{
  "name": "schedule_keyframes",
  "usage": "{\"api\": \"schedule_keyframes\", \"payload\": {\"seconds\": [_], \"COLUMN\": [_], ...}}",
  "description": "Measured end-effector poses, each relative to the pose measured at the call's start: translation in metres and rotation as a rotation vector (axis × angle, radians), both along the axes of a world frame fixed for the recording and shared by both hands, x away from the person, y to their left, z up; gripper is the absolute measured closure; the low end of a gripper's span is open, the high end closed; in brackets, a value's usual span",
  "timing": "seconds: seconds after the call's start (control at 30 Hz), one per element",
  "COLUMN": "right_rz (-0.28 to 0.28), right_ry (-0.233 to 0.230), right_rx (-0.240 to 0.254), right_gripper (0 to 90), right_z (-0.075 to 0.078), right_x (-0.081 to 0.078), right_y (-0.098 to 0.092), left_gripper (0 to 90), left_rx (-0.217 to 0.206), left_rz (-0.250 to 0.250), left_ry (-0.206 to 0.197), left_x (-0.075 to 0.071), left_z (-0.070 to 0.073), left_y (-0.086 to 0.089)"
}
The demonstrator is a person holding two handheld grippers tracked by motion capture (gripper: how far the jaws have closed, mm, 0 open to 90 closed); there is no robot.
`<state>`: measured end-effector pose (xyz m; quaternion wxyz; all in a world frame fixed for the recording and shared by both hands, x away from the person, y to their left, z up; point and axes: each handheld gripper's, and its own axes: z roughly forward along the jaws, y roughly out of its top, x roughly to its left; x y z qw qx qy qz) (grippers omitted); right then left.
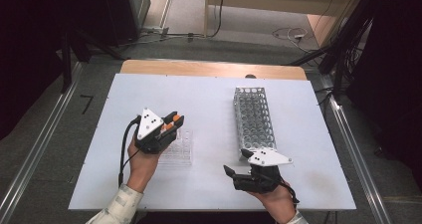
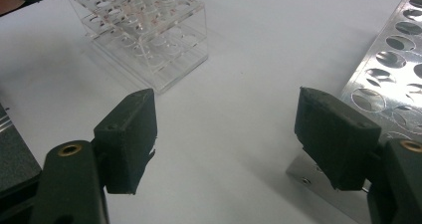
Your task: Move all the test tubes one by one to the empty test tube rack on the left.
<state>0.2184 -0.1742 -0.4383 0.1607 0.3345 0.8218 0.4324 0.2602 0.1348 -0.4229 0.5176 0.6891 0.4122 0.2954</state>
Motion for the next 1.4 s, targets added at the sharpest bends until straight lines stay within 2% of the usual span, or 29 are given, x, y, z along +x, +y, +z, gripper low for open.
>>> {"api": "schedule_keyframes", "payload": {"seconds": [0.63, 0.9, 1.13, 1.4], "right_rz": [0.000, -0.001, 0.001, 0.001], "right_ry": [0.001, 0.004, 0.002, 0.002], "right_rx": [0.000, 0.001, 0.000, 0.001], "right_gripper": [23.2, 23.2, 23.2, 23.2], "right_z": [-0.0001, 0.0000, -0.0002, -0.0003], "right_x": [0.0000, -0.0002, 0.0000, 0.0001], "right_y": [0.0001, 0.0003, 0.0003, 0.0003], "left_gripper": [69.2, 68.6, 64.1, 62.5], "left_rx": [0.001, -0.002, -0.007, -0.025], "left_rz": [0.007, 0.004, -0.003, -0.001], "left_ry": [0.027, 0.026, 0.027, 0.024], "left_x": [0.0007, 0.0006, 0.0002, -0.0007], "left_z": [-0.0100, -0.0101, -0.0100, -0.0083], "left_y": [-0.0008, -0.0004, -0.0010, 0.0003]}}
